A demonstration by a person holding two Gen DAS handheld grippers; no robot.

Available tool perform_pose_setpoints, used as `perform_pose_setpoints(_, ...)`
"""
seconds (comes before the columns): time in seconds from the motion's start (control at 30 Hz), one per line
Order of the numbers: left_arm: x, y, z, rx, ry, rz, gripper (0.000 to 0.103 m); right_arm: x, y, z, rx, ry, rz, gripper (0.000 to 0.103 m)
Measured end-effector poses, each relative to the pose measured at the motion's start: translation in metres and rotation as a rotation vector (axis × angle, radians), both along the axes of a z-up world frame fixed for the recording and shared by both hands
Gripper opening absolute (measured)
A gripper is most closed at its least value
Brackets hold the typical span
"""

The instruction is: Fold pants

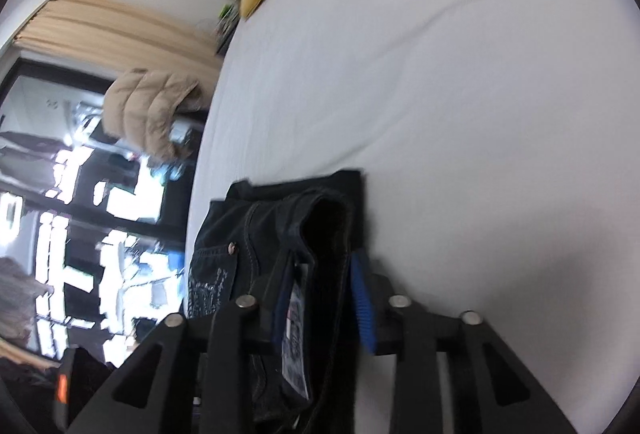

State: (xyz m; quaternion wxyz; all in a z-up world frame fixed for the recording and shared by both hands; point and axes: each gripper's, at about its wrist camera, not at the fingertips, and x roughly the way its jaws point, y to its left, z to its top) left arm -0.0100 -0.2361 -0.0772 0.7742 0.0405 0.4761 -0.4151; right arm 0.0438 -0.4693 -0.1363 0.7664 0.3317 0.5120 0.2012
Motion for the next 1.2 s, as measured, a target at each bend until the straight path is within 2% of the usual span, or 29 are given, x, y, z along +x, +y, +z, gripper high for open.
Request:
perform_pose_setpoints(0.1,0.012,0.040,0.020,-0.098,0.022,0.086,0.025,-0.012,-0.005,0.023,0.032,-0.051,-0.021,0.034)
perform_pose_setpoints(0.2,0.041,0.069,0.019,-0.087,-0.004,0.213,0.025,-0.019,0.015,0.041,0.077,-0.106,0.040,0.032)
perform_pose_setpoints(0.3,0.077,0.086,-0.005,-0.005,-0.022,0.300,0.025,-0.019,0.050,0.031,0.065,-0.086,0.141,0.031)
perform_pose_setpoints(0.33,0.090,0.086,-0.023,0.031,0.023,0.307,0.025,-0.018,0.058,0.021,0.055,-0.060,0.162,0.031)
perform_pose_setpoints(0.37,0.097,0.088,-0.040,0.037,0.091,0.311,0.025,-0.018,0.064,0.013,0.051,-0.033,0.172,0.031)
perform_pose_setpoints(0.4,0.098,0.091,-0.052,0.025,0.114,0.318,0.025,-0.018,0.068,0.003,0.046,-0.002,0.177,0.031)
perform_pose_setpoints(0.47,0.090,0.090,-0.059,0.048,0.069,0.298,0.025,-0.023,0.072,-0.013,0.021,0.032,0.178,0.011)
perform_pose_setpoints(0.5,0.081,0.089,-0.057,0.056,0.036,0.286,0.025,-0.026,0.070,-0.016,0.019,0.031,0.170,0.009)
perform_pose_setpoints(0.57,0.069,0.085,-0.055,0.064,0.013,0.255,0.025,-0.035,0.064,-0.019,0.049,0.044,0.154,0.009)
perform_pose_setpoints(0.8,0.018,0.094,-0.058,0.081,-0.060,0.158,0.025,-0.061,0.055,-0.011,0.045,0.016,0.127,0.008)
perform_pose_setpoints(1.03,-0.001,0.112,-0.051,0.113,-0.039,0.127,0.025,-0.087,0.050,-0.009,0.047,-0.035,0.084,0.009)
perform_pose_setpoints(1.2,-0.006,0.119,-0.043,0.118,-0.020,0.128,0.025,-0.106,0.038,0.001,0.013,-0.046,0.028,0.023)
